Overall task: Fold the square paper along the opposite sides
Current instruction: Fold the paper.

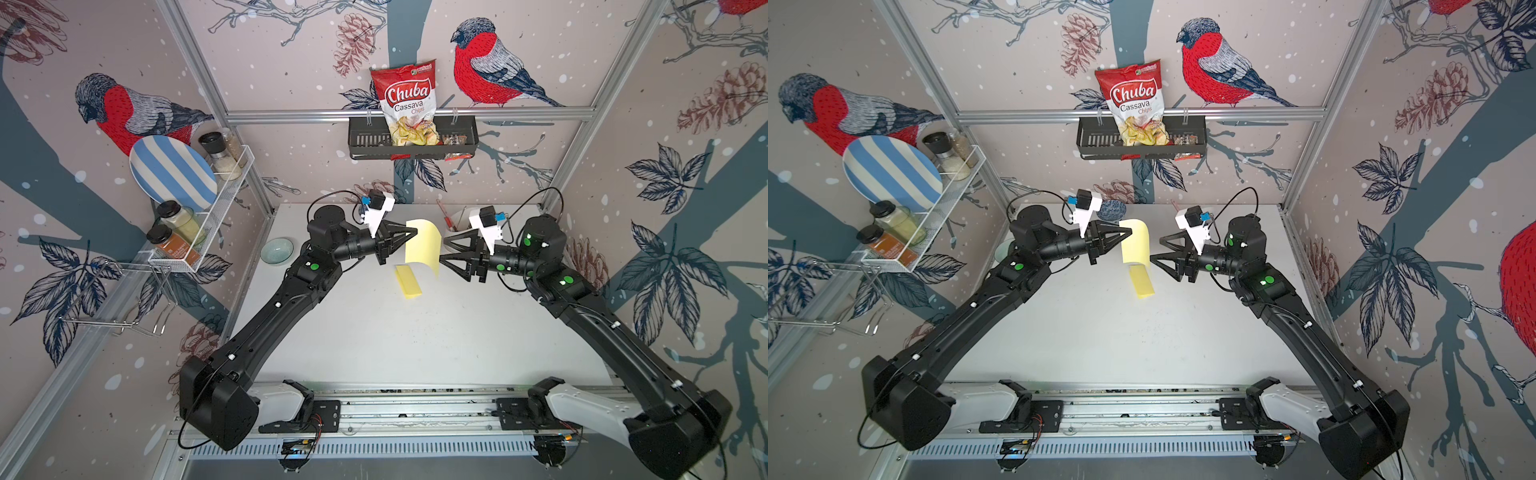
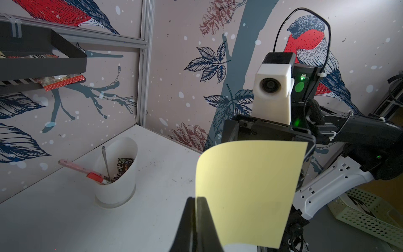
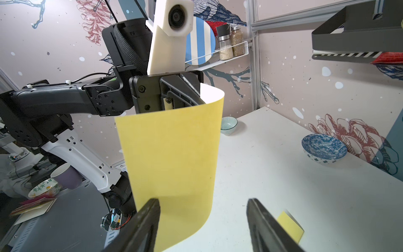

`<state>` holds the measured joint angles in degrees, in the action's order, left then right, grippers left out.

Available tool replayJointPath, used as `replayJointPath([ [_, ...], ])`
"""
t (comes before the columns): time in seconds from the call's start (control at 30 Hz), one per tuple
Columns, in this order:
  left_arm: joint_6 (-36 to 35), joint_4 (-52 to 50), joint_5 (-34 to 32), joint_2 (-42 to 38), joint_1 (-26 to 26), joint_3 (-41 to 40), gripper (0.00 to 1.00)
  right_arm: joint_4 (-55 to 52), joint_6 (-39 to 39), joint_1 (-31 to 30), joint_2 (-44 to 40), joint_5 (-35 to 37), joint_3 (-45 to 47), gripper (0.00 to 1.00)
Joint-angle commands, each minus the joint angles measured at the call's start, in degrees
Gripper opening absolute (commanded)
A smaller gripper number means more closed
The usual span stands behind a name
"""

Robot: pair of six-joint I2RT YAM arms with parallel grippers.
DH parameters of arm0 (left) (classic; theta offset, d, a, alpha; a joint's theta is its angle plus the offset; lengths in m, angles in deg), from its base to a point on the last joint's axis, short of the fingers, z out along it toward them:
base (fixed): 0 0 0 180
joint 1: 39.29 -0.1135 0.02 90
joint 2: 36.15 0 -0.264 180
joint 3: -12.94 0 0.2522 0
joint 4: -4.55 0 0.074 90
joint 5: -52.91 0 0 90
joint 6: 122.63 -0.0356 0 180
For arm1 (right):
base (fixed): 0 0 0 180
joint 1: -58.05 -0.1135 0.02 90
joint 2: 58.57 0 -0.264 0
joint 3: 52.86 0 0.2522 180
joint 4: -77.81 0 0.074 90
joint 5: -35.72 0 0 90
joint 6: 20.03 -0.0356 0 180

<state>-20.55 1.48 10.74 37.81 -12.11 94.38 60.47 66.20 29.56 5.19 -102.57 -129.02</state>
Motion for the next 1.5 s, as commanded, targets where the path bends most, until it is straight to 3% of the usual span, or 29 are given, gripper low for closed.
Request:
replayJointPath([
  [0.0, -0.4, 0.7, 0.2, 0.1, 0.1, 0.0, 0.0, 0.0, 1.3, -0.7, 0.2, 0.5, -0.6, 0.68],
  [0.57, 0.0, 1.2, 0.7, 0.2, 0.1, -0.4, 0.0, 0.0, 2.1, -3.5, 2.3, 1.8, -1.9, 0.68],
  [1.47, 4.9, 6.8, 10.8, 0.4, 0.2, -2.2, 0.0, 1.9, 2.0, -4.3, 5.0, 0.8, -1.5, 0.68],
])
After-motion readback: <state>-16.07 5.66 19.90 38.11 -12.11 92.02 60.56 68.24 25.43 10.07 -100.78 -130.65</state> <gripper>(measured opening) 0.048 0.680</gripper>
